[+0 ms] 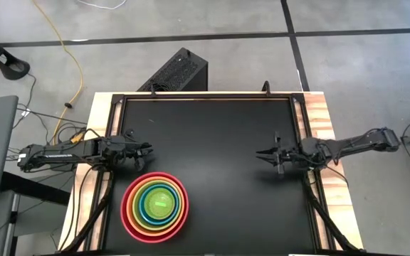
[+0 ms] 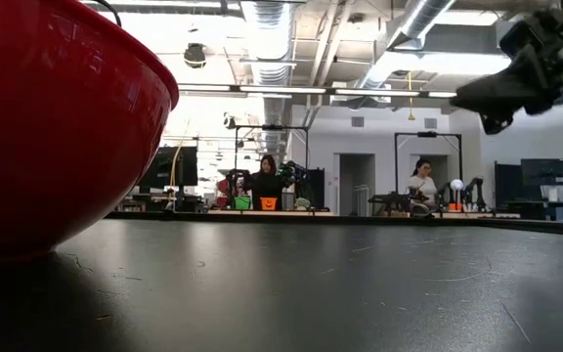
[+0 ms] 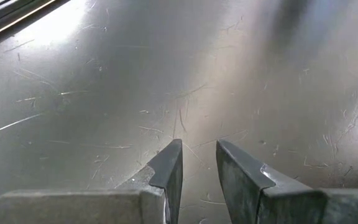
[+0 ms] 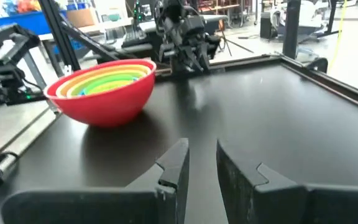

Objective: Nest bowls inside each other
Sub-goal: Return to home position

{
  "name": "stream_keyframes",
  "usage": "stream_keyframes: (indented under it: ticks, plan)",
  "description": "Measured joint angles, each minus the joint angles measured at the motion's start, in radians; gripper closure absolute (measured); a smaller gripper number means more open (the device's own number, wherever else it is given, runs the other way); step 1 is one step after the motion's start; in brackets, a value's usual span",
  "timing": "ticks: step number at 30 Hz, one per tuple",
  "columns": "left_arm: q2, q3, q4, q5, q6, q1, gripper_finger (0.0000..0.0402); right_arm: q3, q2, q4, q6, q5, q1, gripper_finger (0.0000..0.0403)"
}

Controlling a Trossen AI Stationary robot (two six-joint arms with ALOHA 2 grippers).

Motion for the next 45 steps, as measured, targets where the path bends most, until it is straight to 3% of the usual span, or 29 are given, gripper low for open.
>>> stream_keyframes:
  ticks: [4, 10, 45]
  plan:
    - [0.000, 0.000, 0.000, 0.000, 0.000, 0.000, 0.0315, -0.087, -0.065, 0.073, 0.003, 0.024, -0.006, 0.0306]
    - [0.000, 0.000, 0.000, 0.000, 0.000, 0.000, 0.0315, -0.086, -0.103, 0.038, 0.002, 0.042, -0.014, 0.0306]
    - [0.000, 0.000, 0.000, 0.000, 0.000, 0.000, 0.0315, -0.087, -0.103, 0.034, 0.001, 0.056, -0.036, 0.0306]
